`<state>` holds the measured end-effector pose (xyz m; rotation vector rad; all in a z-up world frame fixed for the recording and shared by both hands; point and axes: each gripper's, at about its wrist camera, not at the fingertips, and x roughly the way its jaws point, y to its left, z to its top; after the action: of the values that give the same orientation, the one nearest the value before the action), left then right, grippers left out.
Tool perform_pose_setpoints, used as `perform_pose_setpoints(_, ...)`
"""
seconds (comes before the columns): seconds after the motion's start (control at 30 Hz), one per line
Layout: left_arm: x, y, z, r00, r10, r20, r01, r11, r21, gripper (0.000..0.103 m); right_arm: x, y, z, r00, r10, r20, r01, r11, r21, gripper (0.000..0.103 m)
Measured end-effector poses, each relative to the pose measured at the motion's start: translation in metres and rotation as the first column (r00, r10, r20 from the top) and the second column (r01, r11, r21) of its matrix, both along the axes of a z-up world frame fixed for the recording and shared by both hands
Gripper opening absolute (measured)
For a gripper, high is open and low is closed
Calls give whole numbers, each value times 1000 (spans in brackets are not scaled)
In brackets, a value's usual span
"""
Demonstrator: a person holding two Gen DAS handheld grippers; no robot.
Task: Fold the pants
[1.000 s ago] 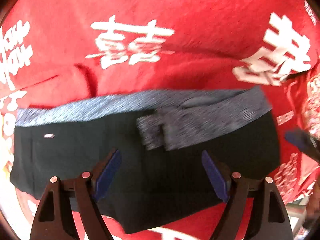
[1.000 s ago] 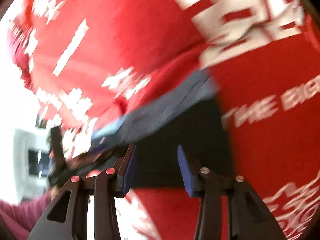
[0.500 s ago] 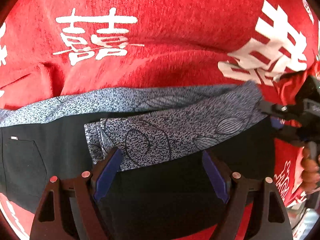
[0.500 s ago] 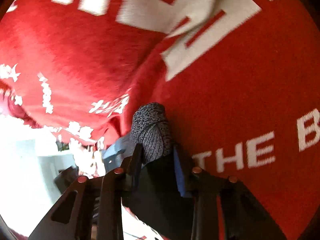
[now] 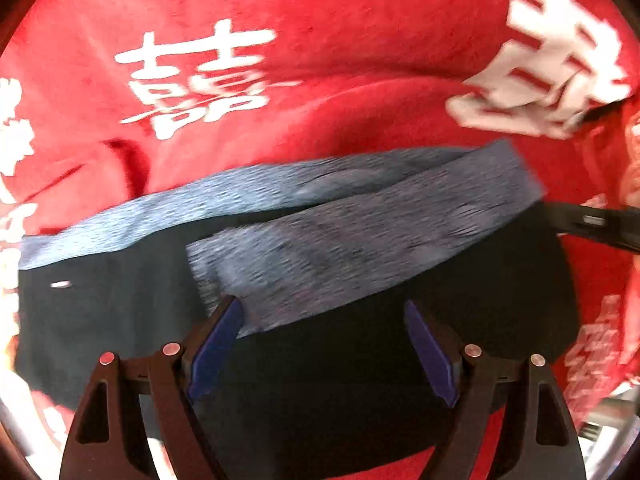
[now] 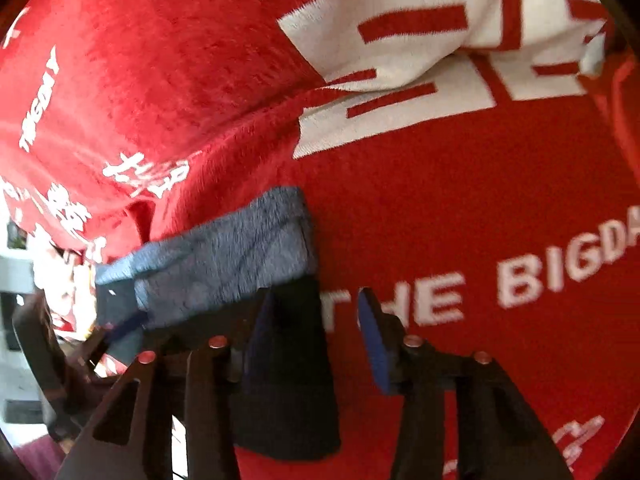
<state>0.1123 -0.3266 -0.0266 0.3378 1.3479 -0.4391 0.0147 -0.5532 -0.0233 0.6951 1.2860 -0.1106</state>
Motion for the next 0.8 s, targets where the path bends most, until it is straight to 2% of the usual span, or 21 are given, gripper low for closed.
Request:
perform_pose_setpoints(0.1,5,16,-2,994,88,-64,-90,996,-15,84,-22,-3,7,1000,0,-10,-1,1000,-25,66)
perform_pose_setpoints(0.27,1,22,1,992,113,-54,-111,993,38,84,-43,3,18,999,-30,-13,30,999,-35,73)
perform_pose_setpoints(0.5,-6,22,8,990,132,-48,-128,989,73,84,-46,21,26,1000,10,-13,-11,1000,-26,74)
perform_pose_setpoints(0.6,-7,25,8,988,146,-55,-142,987,70,84,-41,31,31,1000,25,-1,-25,1000,6,74)
perform_pose_setpoints(0.8,-6,34,9,985,160,-66,-157,986,54,84,-35,49,37,999,49,2,-49,999,-11,74)
